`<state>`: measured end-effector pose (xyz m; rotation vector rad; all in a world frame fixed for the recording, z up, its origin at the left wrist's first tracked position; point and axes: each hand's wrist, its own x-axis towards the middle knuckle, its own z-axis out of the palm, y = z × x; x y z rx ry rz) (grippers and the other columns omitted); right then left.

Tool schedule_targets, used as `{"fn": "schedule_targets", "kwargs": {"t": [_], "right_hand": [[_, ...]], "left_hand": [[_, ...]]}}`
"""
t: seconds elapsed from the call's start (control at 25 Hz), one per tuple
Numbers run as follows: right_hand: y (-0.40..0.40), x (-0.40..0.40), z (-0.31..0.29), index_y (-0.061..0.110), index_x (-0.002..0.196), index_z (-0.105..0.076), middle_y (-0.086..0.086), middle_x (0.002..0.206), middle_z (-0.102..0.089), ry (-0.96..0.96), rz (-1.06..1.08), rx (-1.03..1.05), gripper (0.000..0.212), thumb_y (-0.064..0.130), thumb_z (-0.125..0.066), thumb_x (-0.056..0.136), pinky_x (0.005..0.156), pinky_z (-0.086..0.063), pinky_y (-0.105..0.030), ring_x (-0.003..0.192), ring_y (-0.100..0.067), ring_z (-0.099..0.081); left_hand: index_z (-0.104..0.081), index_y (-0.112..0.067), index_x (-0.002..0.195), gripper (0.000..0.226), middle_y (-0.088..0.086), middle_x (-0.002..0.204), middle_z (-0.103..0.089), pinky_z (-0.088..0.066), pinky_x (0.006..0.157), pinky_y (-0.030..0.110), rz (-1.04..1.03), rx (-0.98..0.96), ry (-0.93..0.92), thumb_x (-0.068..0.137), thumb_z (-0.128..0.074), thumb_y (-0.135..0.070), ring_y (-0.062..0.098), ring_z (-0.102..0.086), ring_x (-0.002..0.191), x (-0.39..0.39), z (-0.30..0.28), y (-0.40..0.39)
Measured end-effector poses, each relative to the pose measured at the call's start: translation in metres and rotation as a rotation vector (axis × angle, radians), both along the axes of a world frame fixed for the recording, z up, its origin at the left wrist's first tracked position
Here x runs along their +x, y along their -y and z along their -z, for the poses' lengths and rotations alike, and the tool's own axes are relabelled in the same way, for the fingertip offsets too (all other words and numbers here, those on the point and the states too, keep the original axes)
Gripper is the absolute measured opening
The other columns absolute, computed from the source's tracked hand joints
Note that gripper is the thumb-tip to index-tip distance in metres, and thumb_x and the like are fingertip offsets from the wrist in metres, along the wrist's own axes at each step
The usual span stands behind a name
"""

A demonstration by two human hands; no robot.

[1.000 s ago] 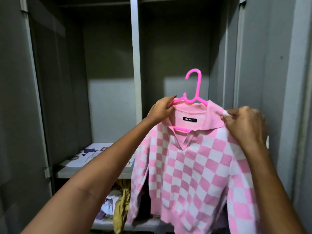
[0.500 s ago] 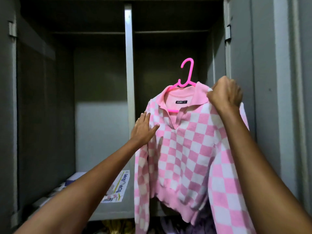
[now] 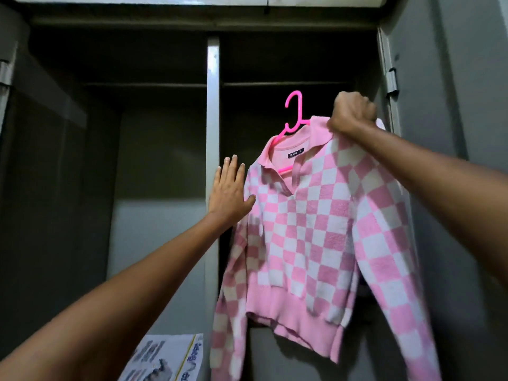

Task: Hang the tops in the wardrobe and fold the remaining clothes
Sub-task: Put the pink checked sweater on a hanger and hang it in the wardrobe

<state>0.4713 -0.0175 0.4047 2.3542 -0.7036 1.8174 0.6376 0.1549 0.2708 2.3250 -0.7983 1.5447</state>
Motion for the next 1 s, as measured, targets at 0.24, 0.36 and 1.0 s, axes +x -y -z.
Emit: {"fn": "schedule_targets", "kwargs": {"t": [0.24, 0.36, 1.0], "right_hand": [[0.017, 0.051, -0.059, 0.0, 0.105, -0.063, -0.02, 0.112, -0.062, 0.051, 0.136, -0.149, 0.019, 0.001, -0.053, 0.089, 0.078, -0.046, -0.036, 0.107, -0.037, -0.058], [0.025, 0.073, -0.083, 0.001, 0.104, -0.064, -0.02, 0.11, -0.063, 0.088, 0.173, -0.174, 0.02, -0.002, -0.05, 0.09, 0.074, -0.045, -0.036, 0.106, -0.037, -0.059], [0.03, 0.133, -0.116, -0.001, 0.103, -0.063, -0.019, 0.111, -0.062, 0.062, 0.258, -0.201, 0.023, -0.007, -0.045, 0.089, 0.078, -0.048, -0.037, 0.107, -0.036, -0.059]], "left_hand": [[-0.006, -0.01, 0.151, 0.077, 0.014, 0.157, 0.011, 0.004, 0.116, 0.047, -0.195, -0.072, 0.223, 0.092, -0.039, -0.047, 0.027, 0.012, 0.145, 0.035, -0.051, 0.006], [-0.007, -0.009, 0.15, 0.08, 0.017, 0.157, 0.007, 0.002, 0.117, 0.043, -0.123, -0.212, 0.274, 0.089, -0.046, -0.044, 0.029, 0.007, 0.145, 0.045, -0.05, 0.007], [-0.01, 0.006, 0.146, 0.095, 0.026, 0.154, -0.008, -0.007, 0.117, 0.043, -0.252, -0.273, 0.374, 0.082, -0.057, -0.046, 0.036, -0.008, 0.144, 0.06, -0.048, 0.016]]}}
